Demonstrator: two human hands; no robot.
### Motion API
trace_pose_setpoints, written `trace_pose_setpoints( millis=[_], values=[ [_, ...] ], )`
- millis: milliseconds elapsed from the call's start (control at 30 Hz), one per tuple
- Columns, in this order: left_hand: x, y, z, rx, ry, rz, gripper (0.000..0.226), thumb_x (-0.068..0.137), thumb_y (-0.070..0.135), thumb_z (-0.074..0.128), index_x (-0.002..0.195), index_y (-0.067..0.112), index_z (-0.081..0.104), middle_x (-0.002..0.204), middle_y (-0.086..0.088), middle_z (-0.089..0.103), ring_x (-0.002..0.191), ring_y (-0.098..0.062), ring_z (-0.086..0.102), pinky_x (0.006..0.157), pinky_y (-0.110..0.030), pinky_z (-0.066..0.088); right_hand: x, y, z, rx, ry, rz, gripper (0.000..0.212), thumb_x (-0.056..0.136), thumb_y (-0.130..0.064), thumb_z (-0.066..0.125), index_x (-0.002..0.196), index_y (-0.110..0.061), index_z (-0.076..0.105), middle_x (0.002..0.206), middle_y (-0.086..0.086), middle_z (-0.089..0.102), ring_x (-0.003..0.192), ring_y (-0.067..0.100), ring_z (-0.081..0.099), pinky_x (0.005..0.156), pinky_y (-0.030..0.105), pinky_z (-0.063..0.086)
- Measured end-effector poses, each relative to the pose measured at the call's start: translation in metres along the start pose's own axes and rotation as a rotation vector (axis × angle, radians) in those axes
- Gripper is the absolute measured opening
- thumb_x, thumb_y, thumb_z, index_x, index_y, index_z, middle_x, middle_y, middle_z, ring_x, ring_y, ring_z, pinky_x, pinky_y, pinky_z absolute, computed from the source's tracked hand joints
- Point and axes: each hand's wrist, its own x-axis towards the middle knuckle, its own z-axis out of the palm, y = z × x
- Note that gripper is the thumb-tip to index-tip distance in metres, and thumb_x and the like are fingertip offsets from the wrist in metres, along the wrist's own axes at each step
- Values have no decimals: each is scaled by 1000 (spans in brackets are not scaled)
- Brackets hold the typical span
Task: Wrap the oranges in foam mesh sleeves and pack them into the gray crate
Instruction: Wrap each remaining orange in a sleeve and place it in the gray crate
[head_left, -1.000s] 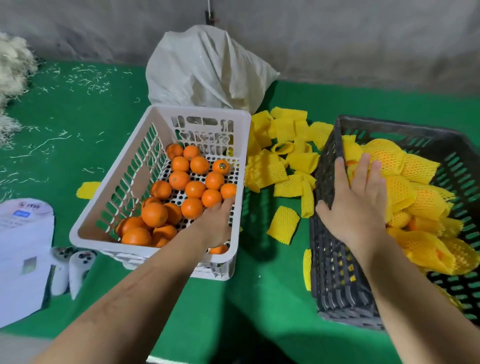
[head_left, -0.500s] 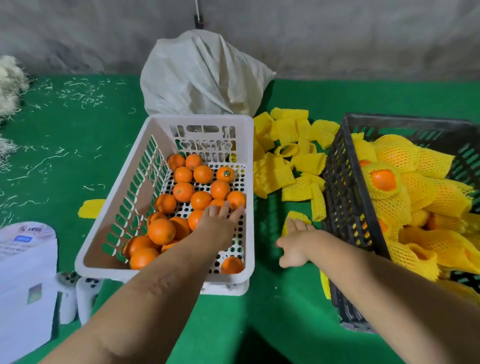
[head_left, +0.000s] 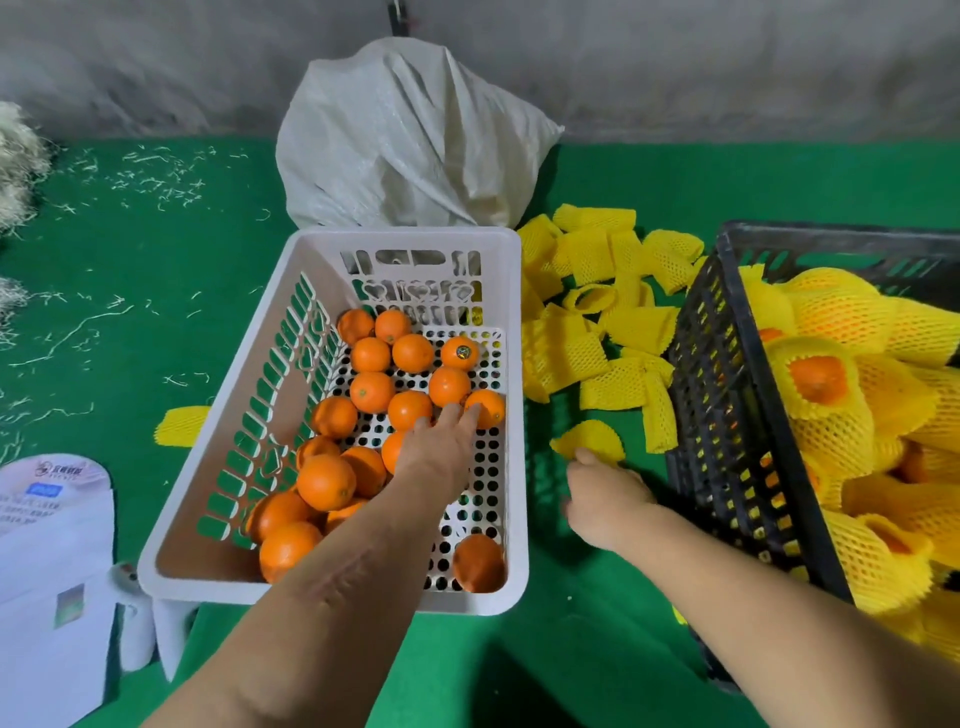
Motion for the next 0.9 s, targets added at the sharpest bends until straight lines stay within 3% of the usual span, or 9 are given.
trace_pose_setpoints(
  millis=[100,200,300,400,533,633,733,800,900],
  values=[
    [-2,1,6,111,54,10,94,93,12,70,163,29,9,151,-12,26,137,-38,38,108,-45,44,-6,-16,-15,313,261,-16,33,103,-28,52,126,-7,63,141,5,53,119,30,61,96,38,51],
    [-3,-6,1,48,-42,-22,91,92,7,74,159,27,17,157,-12,34,146,-40,38,114,-46,45,-17,-26,-23,607,532,-62,25,101,-22,60,119,-11,73,122,1,68,108,22,66,93,37,54],
    [-11,-2,-7,57,-53,7,86,88,37,80,152,26,24,148,-5,49,144,-38,39,113,-49,41,-37,-35,-23,1048,661,-23,17,96,-19,69,110,-21,78,106,-14,74,98,1,68,88,21,52],
    [-23,2,-18,-171,-114,-49,97,80,66,68,153,22,24,138,-9,57,137,-38,45,104,-50,45,-56,-48,-16,1467,686,117,18,92,-14,74,94,-31,74,88,-20,75,89,-4,69,76,11,50],
    [-54,-22,-41,-641,0,-40,87,85,61,66,157,28,30,130,-9,63,109,-29,65,82,-39,54,-75,-54,-14,1557,627,113,35,92,-5,66,98,-40,63,95,-12,73,90,3,70,80,22,57],
    [-91,-25,-45,-968,212,98,40,91,54,71,124,42,53,119,13,65,101,-6,65,77,-25,51,-87,-56,-18,1686,600,105,30,100,-10,54,94,-36,69,88,-11,77,80,5,72,72,25,58],
    [-124,-1,-42,-1142,478,187,59,83,47,84,129,46,47,123,16,47,107,9,53,80,-13,48,-98,-63,-20,1772,519,113,27,103,-11,48,97,-20,73,87,6,76,78,17,68,70,32,59],
    [-140,21,-38,-1176,607,259,65,79,41,87,130,46,46,124,13,42,112,12,48,84,-10,49,-104,-67,-19,1719,509,86,26,103,-10,47,97,-17,71,91,15,73,82,26,67,80,47,62],
    [-153,42,-36,-1256,637,314,62,85,26,87,132,35,48,127,5,52,112,-8,60,90,-32,58,-113,-63,-21,1732,526,108,26,104,-11,43,101,-19,68,99,16,72,87,34,67,81,48,61]
  ],
)
